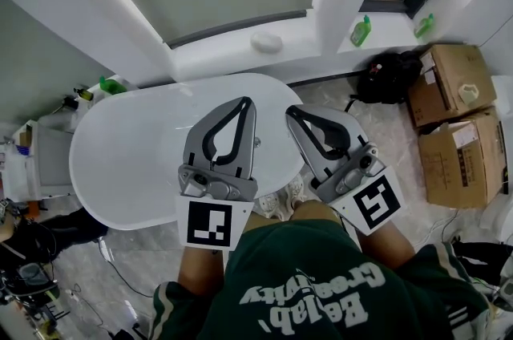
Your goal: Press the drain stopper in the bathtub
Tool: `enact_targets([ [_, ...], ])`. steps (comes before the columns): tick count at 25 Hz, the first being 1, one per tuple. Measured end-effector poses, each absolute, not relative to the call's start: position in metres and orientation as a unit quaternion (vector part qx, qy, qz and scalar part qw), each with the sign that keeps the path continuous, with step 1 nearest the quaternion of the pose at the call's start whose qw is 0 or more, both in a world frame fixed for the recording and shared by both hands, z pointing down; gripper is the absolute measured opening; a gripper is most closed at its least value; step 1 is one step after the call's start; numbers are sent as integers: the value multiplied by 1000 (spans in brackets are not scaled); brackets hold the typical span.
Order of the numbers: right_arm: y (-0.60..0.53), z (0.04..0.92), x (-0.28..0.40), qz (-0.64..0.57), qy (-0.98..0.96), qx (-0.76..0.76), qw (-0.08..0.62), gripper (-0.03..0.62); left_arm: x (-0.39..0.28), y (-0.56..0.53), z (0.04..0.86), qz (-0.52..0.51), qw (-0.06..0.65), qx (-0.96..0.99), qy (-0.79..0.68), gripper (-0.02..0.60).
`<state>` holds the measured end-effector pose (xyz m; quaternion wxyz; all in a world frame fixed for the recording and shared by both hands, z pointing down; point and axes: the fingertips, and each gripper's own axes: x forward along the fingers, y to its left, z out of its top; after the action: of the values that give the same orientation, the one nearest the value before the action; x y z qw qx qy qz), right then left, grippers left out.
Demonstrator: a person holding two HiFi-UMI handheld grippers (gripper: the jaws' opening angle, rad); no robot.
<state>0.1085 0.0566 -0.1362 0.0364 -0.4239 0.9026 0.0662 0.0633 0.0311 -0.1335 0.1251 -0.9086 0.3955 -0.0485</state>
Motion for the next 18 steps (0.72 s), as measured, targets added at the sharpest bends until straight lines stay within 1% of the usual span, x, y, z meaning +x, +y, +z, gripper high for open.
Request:
enact_targets([
  [10,45,-123,121,50,920,-387,42,17,80,19,-121,-73,119,-897,420,8],
  [16,35,-102,123,40,935,-351,29,17,76,2,-94,-88,64,-884,454,8],
  [18,29,-95,124,31,938,-345,27,17,73,-2,-87,-92,55,-878,467,8],
])
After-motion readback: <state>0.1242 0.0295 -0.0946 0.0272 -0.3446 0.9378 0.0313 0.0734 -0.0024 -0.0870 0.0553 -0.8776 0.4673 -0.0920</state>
